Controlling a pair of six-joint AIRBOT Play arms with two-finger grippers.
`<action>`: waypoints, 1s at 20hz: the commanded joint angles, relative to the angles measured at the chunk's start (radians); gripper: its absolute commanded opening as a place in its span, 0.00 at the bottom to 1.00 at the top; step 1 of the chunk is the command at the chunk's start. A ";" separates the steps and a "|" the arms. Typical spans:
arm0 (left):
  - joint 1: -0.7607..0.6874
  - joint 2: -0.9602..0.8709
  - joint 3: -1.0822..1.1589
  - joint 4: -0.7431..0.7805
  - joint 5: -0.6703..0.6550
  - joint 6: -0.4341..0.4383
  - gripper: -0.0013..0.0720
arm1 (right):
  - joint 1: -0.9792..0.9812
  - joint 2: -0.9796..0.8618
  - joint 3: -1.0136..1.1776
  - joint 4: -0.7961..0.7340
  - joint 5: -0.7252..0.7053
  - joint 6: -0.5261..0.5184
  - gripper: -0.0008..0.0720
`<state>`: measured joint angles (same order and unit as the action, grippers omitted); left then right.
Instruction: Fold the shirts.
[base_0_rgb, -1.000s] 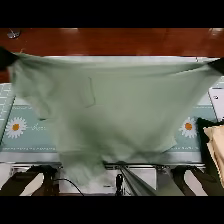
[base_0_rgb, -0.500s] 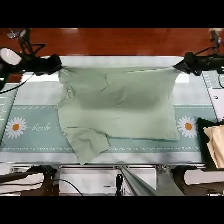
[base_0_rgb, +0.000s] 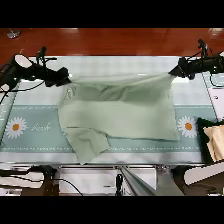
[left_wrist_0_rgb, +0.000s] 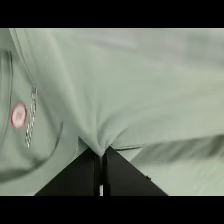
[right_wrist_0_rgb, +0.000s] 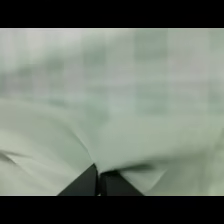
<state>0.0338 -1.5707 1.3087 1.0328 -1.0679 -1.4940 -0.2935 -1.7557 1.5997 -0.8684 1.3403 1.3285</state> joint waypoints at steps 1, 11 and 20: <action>0.002 -0.029 -0.008 0.112 -0.220 0.042 0.07 | 0.012 -0.006 -0.025 -0.244 0.209 0.048 0.04; 0.024 -0.055 0.000 0.129 -0.400 0.039 0.97 | 0.021 0.075 -0.157 -0.206 0.115 0.049 0.87; 0.236 0.421 -0.612 0.009 -0.232 0.047 0.97 | -0.013 0.597 -0.787 0.054 -0.141 -0.105 0.87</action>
<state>0.2081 -1.3048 0.9165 1.1534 -1.4025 -1.4509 -0.3286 -1.3243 1.0370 -0.9752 1.3266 1.3052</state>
